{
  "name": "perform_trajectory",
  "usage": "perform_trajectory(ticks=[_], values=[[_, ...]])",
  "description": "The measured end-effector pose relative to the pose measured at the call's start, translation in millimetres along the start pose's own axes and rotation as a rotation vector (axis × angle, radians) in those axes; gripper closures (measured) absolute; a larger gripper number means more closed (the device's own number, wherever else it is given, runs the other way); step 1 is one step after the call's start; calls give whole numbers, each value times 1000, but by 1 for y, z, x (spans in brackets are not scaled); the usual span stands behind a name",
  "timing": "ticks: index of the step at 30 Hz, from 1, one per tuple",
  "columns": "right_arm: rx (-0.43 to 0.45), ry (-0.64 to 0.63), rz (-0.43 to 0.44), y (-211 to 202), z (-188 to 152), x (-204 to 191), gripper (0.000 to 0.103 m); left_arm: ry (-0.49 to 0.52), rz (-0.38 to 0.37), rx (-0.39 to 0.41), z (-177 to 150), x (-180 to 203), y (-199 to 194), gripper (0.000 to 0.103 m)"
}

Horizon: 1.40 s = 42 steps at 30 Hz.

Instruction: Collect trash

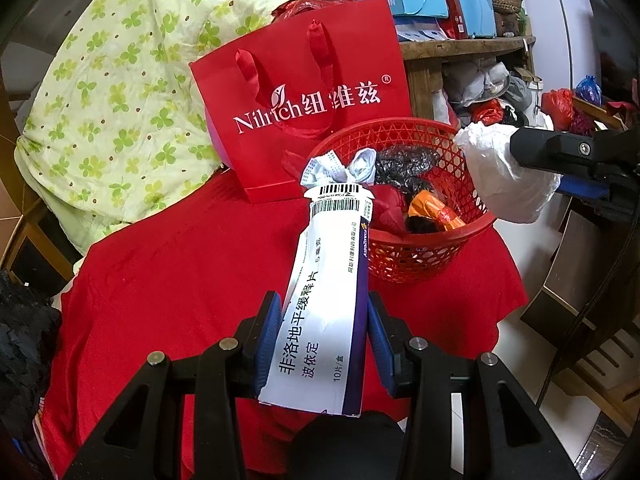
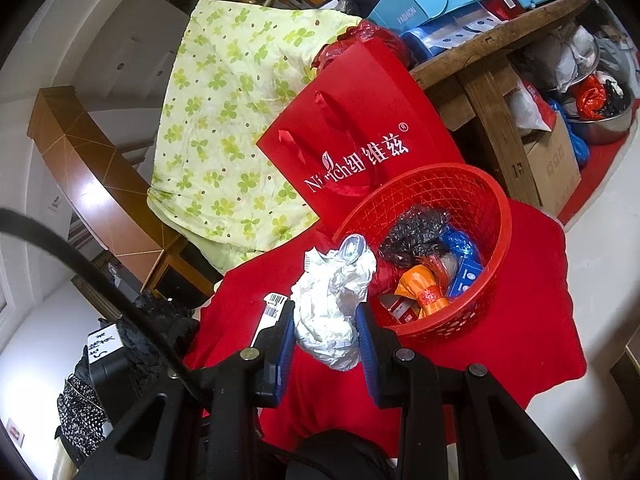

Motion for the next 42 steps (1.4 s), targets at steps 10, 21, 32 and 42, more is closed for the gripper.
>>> perform_trajectory(ticks=[10,21,32,42], values=[[-14,14,-5,8,-2,8,71,0,-7,-28,-4,1,13,58],[-22,31,-9,15,1,14,71,-4,-23,-66,-6,1,32,58],[-35,33,-9,25,6,14,71,-15,-36,-92,-3,-1,50,58],[-38,31,-16,31,16,17,71,-39,-37,-80,12,-7,57,58]])
Point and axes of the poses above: each gripper's, at about its wrist camera, not at the fingertips, and y roughly the way its jaws point, x to its right, z to its top, the point moved 2 cm from there along y, roughly the way its jaws point
